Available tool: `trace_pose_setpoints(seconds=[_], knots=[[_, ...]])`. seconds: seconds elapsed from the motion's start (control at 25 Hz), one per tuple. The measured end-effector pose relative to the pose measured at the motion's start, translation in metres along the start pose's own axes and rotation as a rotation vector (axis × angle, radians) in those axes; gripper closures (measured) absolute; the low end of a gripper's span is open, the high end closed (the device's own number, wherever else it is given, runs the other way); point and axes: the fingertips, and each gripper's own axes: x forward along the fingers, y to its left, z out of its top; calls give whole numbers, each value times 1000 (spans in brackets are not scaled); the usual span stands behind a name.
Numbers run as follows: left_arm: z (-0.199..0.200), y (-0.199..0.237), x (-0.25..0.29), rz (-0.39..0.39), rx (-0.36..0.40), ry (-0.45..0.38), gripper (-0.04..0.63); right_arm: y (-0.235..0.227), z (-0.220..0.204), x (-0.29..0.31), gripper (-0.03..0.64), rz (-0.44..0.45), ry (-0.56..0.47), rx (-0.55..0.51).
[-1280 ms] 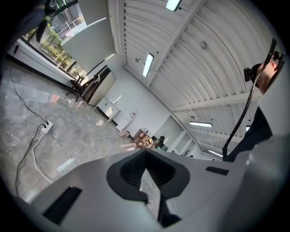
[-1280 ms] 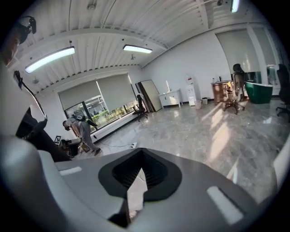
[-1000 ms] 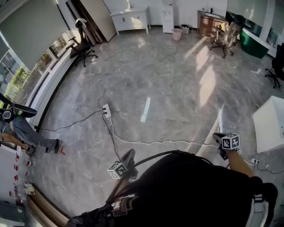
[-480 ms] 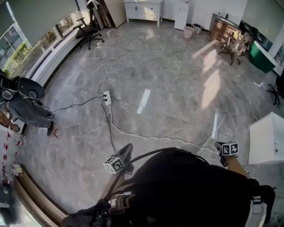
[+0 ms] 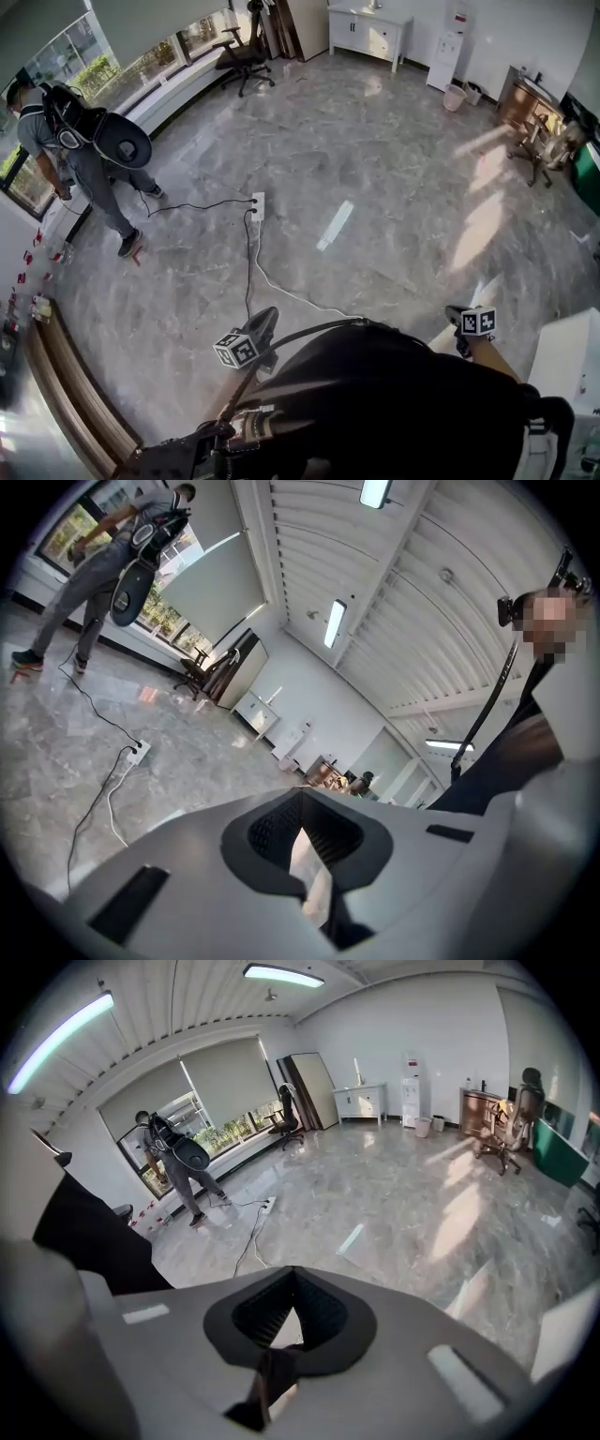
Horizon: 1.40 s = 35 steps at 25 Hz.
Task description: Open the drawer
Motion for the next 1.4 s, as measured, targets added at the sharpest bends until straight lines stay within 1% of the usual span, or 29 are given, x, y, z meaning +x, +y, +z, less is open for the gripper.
trace_pose_setpoints(seconds=[0.16, 0.36, 0.52, 0.64, 0.72, 0.88, 0.96, 1.04, 1.2, 1.28, 1.4], knots=[[11, -5, 39, 83, 14, -31, 595, -39, 54, 20, 615, 59, -18, -7], [31, -12, 109, 160, 64, -36, 595, -84, 131, 39, 615, 120, -104, -34], [48, -29, 174, 163, 100, -27, 595, -114, 192, 42, 615, 170, -200, -24], [58, -36, 218, 148, 148, 22, 595, -130, 223, 45, 615, 181, -248, -4], [68, -32, 243, 139, 179, 51, 595, -136, 245, 45, 615, 168, -292, -8], [96, -12, 300, 126, 200, 79, 595, -146, 299, 46, 615, 113, -393, -2], [118, -12, 340, 93, 229, 91, 595, -148, 333, 43, 615, 93, -441, -11], [149, -14, 383, 49, 282, 94, 595, -148, 370, 39, 615, 70, -493, -43], [242, -12, 463, -65, 384, 19, 595, -136, 464, 38, 615, 12, -619, -113], [286, -7, 498, -99, 418, -2, 595, -130, 508, 43, 615, -22, -645, -146], [338, -2, 542, -154, 460, -6, 595, -119, 560, 57, 615, -46, -648, -199]])
